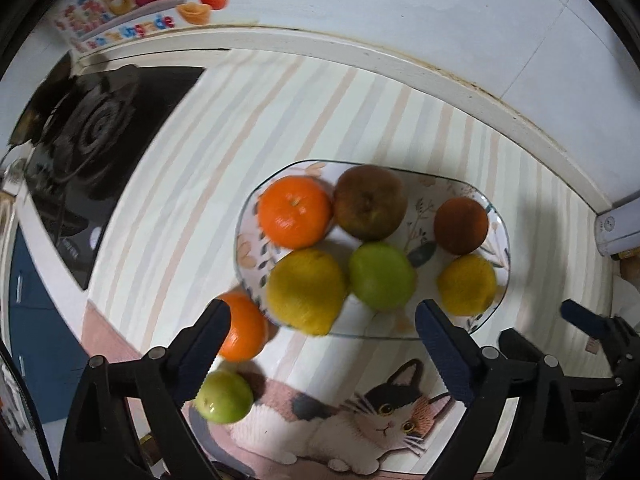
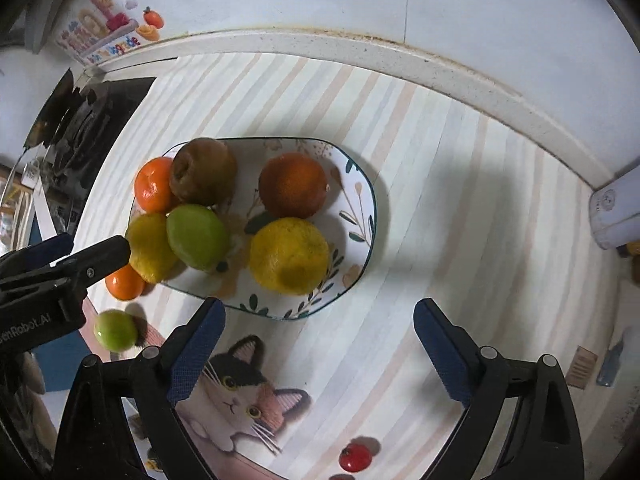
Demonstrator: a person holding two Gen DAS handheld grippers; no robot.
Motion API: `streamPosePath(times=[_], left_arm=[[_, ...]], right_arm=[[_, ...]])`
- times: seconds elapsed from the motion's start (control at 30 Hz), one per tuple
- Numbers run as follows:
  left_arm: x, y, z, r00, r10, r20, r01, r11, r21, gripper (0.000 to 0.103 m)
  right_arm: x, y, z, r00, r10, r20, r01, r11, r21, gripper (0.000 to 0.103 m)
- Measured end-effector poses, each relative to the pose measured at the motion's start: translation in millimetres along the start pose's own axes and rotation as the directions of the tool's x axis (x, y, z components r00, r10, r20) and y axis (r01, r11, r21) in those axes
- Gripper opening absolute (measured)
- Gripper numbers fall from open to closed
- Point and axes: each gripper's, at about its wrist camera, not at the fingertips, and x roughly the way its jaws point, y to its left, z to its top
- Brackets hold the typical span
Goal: Organize fruits
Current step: 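Withdraw both tools away from the plate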
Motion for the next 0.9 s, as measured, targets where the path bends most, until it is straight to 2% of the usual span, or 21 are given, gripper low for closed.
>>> streamPosePath(times=[0.23, 0.63, 0.9], left_arm=[[-30, 0, -32, 0.991, 0.082, 0.102, -0.082, 0.997, -0.012, 0.094], [-103, 2, -79, 0.967, 0.063, 0.246, -0.053, 0.998, -0.044, 0.094], [-147, -3, -105, 0.95, 0.026, 0.31, -0.012, 0.999, -0.049, 0.094]], right_arm=[[-24, 9, -19, 1.0, -0.012, 0.023, 0.013, 0.999, -0.04, 0.097], [-110, 12, -55, 0.987, 0.002, 0.163, 0.015, 0.994, -0.105, 0.097], [-165, 9, -81, 0.973, 0.025, 0.228, 0.003, 0.993, -0.119, 0.097]])
